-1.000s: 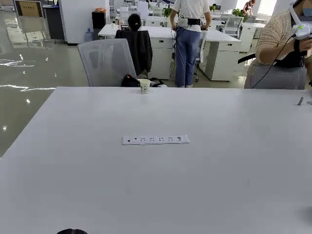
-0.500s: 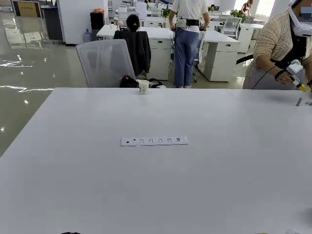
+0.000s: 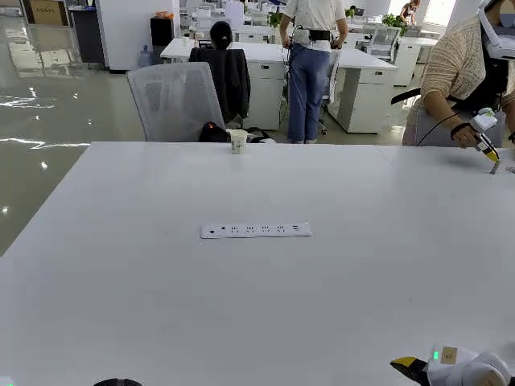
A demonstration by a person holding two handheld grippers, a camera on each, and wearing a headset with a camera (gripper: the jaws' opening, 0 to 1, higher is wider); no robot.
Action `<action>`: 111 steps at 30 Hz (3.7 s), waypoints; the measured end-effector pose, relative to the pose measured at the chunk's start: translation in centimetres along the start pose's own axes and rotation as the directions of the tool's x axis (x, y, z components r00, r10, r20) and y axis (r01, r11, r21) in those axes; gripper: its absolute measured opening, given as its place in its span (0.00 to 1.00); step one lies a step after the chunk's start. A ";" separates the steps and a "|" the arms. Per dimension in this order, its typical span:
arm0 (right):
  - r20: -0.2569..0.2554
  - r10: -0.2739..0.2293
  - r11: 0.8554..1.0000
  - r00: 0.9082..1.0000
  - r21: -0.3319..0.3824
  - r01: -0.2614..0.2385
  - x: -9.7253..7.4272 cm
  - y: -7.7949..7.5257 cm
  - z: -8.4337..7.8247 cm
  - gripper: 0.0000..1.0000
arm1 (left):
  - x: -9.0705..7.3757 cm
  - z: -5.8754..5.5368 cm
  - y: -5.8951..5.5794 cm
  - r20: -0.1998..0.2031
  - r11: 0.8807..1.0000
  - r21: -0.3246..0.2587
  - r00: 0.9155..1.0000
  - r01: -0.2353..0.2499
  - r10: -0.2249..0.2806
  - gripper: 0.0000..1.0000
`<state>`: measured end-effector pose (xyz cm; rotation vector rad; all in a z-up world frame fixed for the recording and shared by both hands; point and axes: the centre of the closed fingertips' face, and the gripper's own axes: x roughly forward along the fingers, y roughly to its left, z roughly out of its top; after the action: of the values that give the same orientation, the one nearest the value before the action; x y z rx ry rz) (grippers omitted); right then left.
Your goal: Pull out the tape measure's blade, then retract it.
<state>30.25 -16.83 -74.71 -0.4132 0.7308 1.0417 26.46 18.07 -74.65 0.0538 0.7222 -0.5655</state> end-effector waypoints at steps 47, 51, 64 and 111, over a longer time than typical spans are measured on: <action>-0.283 0.232 0.880 0.931 -0.348 -0.325 8.9 1.6 2.1 0.65 | 4.4 2.6 1.0 0.154 0.933 -0.226 0.935 -0.282 0.320 0.99; -0.297 0.234 0.873 0.926 -0.354 -0.334 9.2 1.5 2.0 0.55 | 4.4 2.4 1.4 0.167 0.931 -0.191 0.924 -0.312 0.344 0.99; -0.358 0.246 0.857 0.901 -0.354 -0.375 9.6 1.5 1.4 0.32 | 4.8 2.3 1.2 0.189 0.910 -0.231 0.902 -0.344 0.389 0.99; -0.518 0.138 0.831 0.844 -0.403 -0.384 10.2 1.4 1.1 0.12 | 5.0 1.1 2.9 0.171 0.873 -0.277 0.874 -0.401 0.456 0.70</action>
<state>32.47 -9.13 -81.21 -1.0648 0.9720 1.4283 31.65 17.91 -77.40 -0.0689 0.5199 -0.0496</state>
